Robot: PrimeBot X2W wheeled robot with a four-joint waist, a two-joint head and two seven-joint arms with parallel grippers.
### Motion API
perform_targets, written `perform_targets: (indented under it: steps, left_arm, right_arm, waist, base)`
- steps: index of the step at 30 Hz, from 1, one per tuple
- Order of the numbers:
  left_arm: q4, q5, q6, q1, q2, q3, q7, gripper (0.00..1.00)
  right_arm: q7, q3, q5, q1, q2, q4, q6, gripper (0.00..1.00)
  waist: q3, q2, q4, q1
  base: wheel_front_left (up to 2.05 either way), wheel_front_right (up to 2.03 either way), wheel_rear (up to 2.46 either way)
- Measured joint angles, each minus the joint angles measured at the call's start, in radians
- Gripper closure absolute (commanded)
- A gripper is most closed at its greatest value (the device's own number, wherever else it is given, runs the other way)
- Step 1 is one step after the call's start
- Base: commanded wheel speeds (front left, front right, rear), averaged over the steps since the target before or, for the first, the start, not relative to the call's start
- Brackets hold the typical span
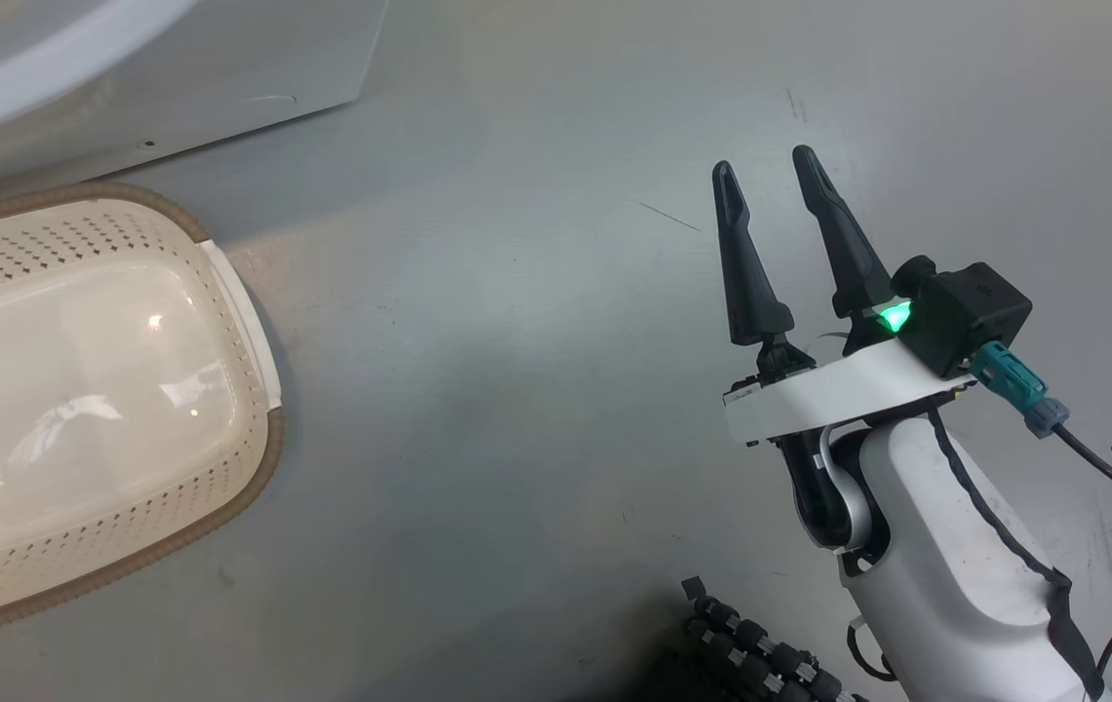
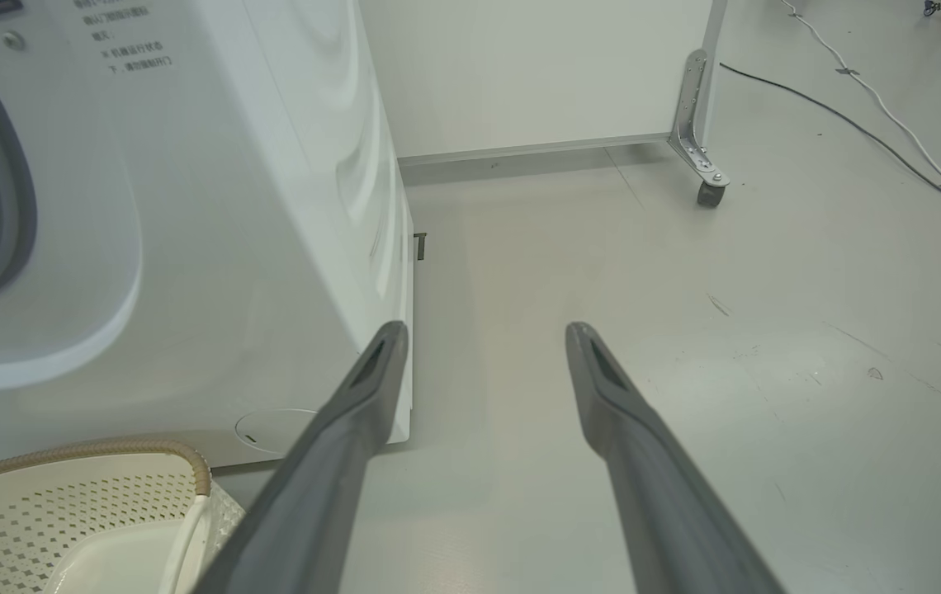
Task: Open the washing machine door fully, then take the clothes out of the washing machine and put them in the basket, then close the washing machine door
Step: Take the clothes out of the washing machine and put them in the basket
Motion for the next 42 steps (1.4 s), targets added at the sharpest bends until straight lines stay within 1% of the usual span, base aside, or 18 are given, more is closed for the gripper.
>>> perform_targets:
  steps: [5,9,11,18,28,38,42]
  left_arm:
    - [0.006,0.0,-0.009,-0.001,-0.003,-0.008,-0.016,1.0]
    - [0.001,0.001,-0.019,0.002,-0.012,-0.017,-0.055,1.0]
    - [-0.004,0.0,-0.025,0.004,-0.015,-0.017,-0.079,1.0]
    - [-0.048,0.001,-0.041,0.062,-0.027,-0.028,-0.206,1.0]
    - [-0.117,0.029,-0.045,0.189,-0.05,-0.041,-0.387,1.0]
    - [-0.193,0.026,-0.047,0.353,-0.137,-0.047,-0.541,1.0]
    - [-0.218,0.024,-0.047,0.424,-0.154,-0.05,-0.598,1.0]
  right_arm:
    - [0.0,-0.008,0.0,-0.002,0.0,0.004,0.0,0.0]
    - [0.0,-0.018,-0.002,-0.003,0.0,0.009,-0.001,0.0]
    - [0.0,-0.018,-0.004,-0.006,0.0,0.013,-0.007,0.0]
    - [0.0,-0.028,-0.021,-0.016,0.0,0.026,-0.007,0.0]
    - [0.0,-0.061,-0.067,-0.016,-0.001,0.05,-0.008,0.0]
    - [0.0,-0.1,-0.122,0.005,-0.002,0.079,-0.008,0.0]
    - [0.0,-0.107,-0.136,0.011,-0.002,0.094,-0.007,0.0]
  waist:
    - [-0.003,0.0,0.005,0.0]
    - [-0.008,0.0,0.016,0.0]
    - [-0.012,0.0,0.022,0.0]
    - [-0.035,0.0,0.043,0.0]
    - [-0.081,0.0,0.091,-0.0001]
    - [-0.135,0.0,0.155,-0.0001]
    - [-0.16,0.0,0.182,-0.0001]
  base:
    - [0.0,0.0,0.0]
    - [0.0,0.0,0.0]
    - [0.0,0.0,0.0]
    - [0.0,0.0,0.0]
    - [0.0,0.0,0.0]
    - [0.0,0.0,0.0]
    - [0.0,0.0,0.0]
